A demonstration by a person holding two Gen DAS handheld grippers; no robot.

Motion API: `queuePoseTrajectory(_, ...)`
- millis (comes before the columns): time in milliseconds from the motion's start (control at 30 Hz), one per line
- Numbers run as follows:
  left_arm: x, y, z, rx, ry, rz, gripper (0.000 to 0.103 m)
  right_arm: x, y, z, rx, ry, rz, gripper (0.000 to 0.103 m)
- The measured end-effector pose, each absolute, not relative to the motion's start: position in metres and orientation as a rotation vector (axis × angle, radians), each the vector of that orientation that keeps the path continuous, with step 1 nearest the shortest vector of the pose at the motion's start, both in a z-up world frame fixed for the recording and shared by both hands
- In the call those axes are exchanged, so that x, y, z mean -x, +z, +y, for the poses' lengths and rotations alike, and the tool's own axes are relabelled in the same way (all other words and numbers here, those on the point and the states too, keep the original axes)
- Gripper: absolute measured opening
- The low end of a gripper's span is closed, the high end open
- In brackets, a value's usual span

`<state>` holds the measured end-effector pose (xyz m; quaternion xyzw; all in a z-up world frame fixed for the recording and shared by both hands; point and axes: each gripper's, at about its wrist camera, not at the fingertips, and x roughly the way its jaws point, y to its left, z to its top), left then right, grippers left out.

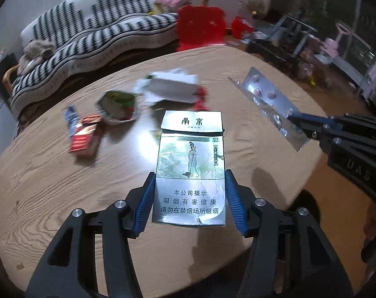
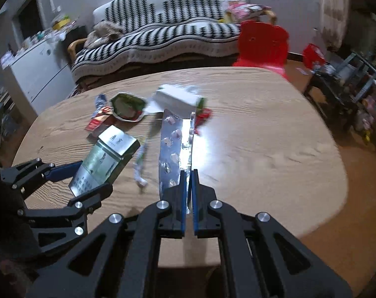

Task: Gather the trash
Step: 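Grasp the silver cigarette pack with the left tool while the right grasps blister pack, then carry both items over the black bin and open both tools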

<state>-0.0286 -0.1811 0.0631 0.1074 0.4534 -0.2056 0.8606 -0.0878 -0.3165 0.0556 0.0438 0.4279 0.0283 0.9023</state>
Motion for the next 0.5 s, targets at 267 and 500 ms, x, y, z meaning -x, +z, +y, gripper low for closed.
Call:
queuePoseTrajectory(267, 0.09, 0.051, -0.273, -0.3, -0.62, 0.964, 0.054, 0.187, 0.049, -0.412, -0.189, -0.121, 0.884, 0.005)
queuePoseTrajectory(500, 0.149, -0.004, -0.337, -0.382, -0.763, 1.083, 0.054, 0.262, -0.005, -0.478, -0.357, -0.217, 0.945, 0.005)
